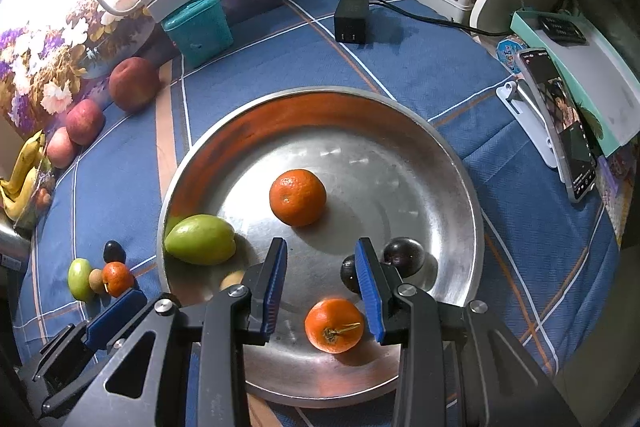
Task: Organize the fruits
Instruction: 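Open the right tool to drop the plum while the left tool releases the kiwi in the pan, then withdraw both open tools from the pan toward the remaining fruits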
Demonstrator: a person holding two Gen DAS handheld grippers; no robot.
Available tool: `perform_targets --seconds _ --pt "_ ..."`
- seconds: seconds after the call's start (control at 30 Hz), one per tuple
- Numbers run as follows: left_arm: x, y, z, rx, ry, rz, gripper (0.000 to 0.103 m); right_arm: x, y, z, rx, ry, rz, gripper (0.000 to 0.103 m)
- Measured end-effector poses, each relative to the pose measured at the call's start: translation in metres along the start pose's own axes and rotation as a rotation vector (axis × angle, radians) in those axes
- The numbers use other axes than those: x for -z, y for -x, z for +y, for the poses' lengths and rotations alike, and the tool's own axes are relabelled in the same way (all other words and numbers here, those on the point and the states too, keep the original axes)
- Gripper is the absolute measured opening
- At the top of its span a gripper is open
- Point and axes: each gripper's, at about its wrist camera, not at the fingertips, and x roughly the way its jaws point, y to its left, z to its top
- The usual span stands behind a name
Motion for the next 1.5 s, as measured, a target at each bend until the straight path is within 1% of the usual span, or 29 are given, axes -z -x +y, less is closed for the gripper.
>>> perform_targets --seconds 0.03,0.1,0.13,0.2,0.27,0.43,0.57,0.7,0.87,1.03,1.1,1.13,1.17,1.2,1.23,1.3,1.37,1.5 --pt "0.0 0.0 0.001 0.0 0.003 0.001 0.053 0.0 0.0 0.0 0.001 -0.001 0.0 0.036" --pt "0.0 0.0 0.002 -0.011 0.008 0.001 0.06 0.0 0.0 -0.001 0.001 -0.005 -0.001 0.036" --pt "0.0 0.0 0.004 -0.02 0.013 0.002 0.062 0.0 0.0 -0.002 0.002 -0.006 -0.001 0.036" --pt "-0.001 0.0 0.009 -0.031 0.039 0.003 0.07 -0.001 0.0 -0.002 0.002 -0.007 -0.001 0.036" --pt "-0.001 0.001 0.017 -0.061 0.071 0.006 0.074 0.0 0.0 -0.001 0.002 -0.002 0.003 0.036" --pt "-0.001 0.005 0.039 -0.169 0.133 0.016 0.076 0.0 -0.003 0.005 0.0 0.025 0.017 0.036" --pt "0.001 0.011 0.063 -0.228 0.207 0.018 0.078 0.002 -0.003 0.012 -0.01 0.046 0.022 0.036" --pt "0.002 0.022 0.082 -0.262 0.247 -0.002 0.081 0.005 -0.003 0.022 -0.024 0.078 0.026 0.036" --pt "0.003 0.033 0.094 -0.32 0.247 -0.03 0.084 0.008 0.001 0.036 -0.032 0.13 0.02 0.036" --pt "0.005 0.038 0.097 -0.326 0.251 -0.04 0.086 0.011 0.002 0.044 -0.029 0.164 0.014 0.036" --pt "0.006 0.038 0.096 -0.332 0.242 -0.04 0.09 0.012 0.001 0.046 -0.019 0.172 0.015 0.036" --pt "0.005 0.037 0.094 -0.334 0.235 -0.038 0.092 0.012 0.0 0.046 -0.011 0.176 0.016 0.037" --pt "0.004 0.036 0.094 -0.338 0.229 -0.038 0.097 0.012 0.0 0.046 -0.001 0.179 0.015 0.046" --pt "0.005 0.036 0.093 -0.34 0.225 -0.039 0.1 0.012 -0.001 0.047 0.008 0.18 0.013 0.05" --pt "0.004 0.036 0.092 -0.344 0.22 -0.04 0.1 0.013 -0.002 0.047 0.009 0.182 0.01 0.059" --pt "0.003 0.036 0.091 -0.349 0.215 -0.042 0.103 0.013 -0.002 0.047 0.005 0.182 0.007 0.061" --pt "0.003 0.036 0.092 -0.355 0.215 -0.045 0.103 0.013 -0.003 0.047 0.007 0.184 0.001 0.068" --pt "0.004 0.036 0.093 -0.362 0.217 -0.049 0.103 0.014 -0.003 0.048 0.007 0.189 -0.008 0.07"
